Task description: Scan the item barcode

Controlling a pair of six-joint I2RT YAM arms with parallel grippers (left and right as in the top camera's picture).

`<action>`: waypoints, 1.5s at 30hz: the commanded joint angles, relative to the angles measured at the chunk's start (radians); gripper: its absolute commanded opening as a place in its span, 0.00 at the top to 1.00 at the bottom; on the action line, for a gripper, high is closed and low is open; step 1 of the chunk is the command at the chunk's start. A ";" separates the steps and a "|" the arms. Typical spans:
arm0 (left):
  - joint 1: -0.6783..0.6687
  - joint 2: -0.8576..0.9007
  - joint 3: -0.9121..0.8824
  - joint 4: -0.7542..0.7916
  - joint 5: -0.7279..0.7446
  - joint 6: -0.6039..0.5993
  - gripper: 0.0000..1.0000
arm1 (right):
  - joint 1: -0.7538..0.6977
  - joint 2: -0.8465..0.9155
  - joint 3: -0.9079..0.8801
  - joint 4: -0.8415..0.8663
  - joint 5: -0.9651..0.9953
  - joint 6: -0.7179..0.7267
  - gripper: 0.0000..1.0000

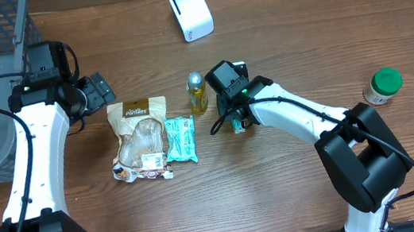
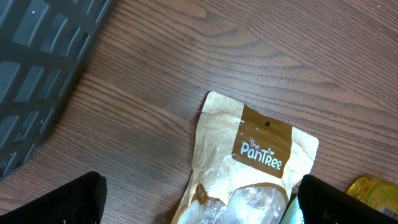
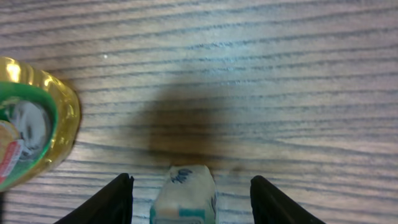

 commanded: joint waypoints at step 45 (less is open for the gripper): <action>-0.002 -0.011 0.012 0.001 0.005 0.008 0.00 | -0.061 0.042 -0.002 -0.170 -0.015 0.079 0.54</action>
